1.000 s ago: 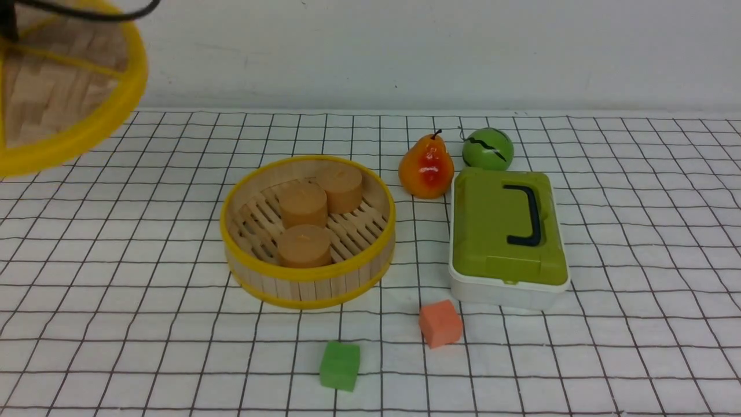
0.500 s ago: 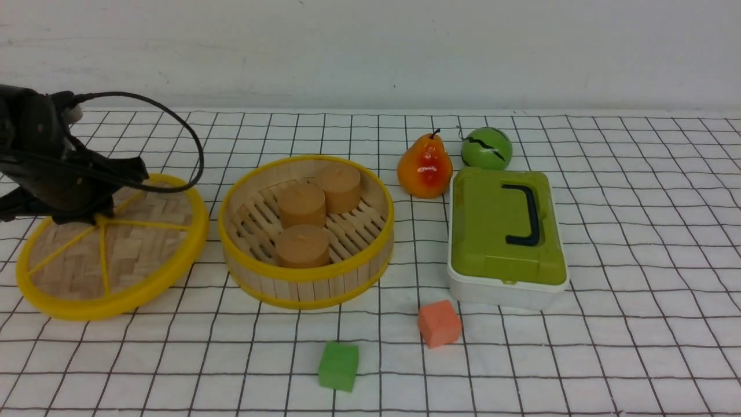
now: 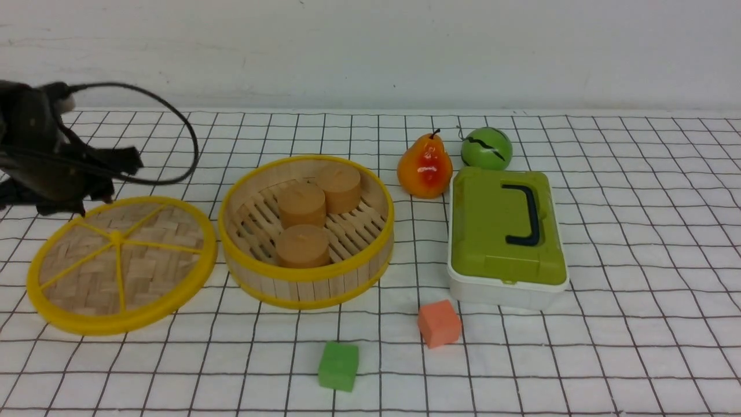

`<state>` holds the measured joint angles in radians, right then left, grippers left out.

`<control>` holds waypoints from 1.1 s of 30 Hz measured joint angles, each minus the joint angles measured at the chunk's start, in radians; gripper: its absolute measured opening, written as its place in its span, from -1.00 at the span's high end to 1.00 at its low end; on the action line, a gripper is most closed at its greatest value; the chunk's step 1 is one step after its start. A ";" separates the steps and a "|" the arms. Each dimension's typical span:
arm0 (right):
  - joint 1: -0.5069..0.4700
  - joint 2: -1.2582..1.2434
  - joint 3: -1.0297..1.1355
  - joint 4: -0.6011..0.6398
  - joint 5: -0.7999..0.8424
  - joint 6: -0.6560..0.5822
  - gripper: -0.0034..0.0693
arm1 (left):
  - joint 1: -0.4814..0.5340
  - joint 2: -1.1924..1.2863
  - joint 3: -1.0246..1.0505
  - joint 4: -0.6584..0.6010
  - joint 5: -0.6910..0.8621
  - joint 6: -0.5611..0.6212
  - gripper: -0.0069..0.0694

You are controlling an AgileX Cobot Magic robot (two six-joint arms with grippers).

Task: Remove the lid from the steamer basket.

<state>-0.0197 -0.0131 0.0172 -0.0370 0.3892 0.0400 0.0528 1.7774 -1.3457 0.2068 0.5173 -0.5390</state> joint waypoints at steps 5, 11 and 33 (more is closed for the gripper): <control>0.000 0.000 0.000 0.000 0.000 0.000 0.25 | 0.000 -0.348 0.042 -0.054 -0.024 0.000 0.76; 0.000 0.000 0.000 0.000 0.000 0.000 0.25 | 0.000 -0.735 0.260 -0.133 -0.120 0.045 0.85; 0.000 0.000 0.000 0.000 0.000 0.000 0.25 | -0.166 -1.775 1.058 -0.170 -0.167 0.518 0.85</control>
<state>-0.0197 -0.0131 0.0172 -0.0370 0.3892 0.0400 -0.1129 0.0029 -0.2879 0.0371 0.3500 -0.0214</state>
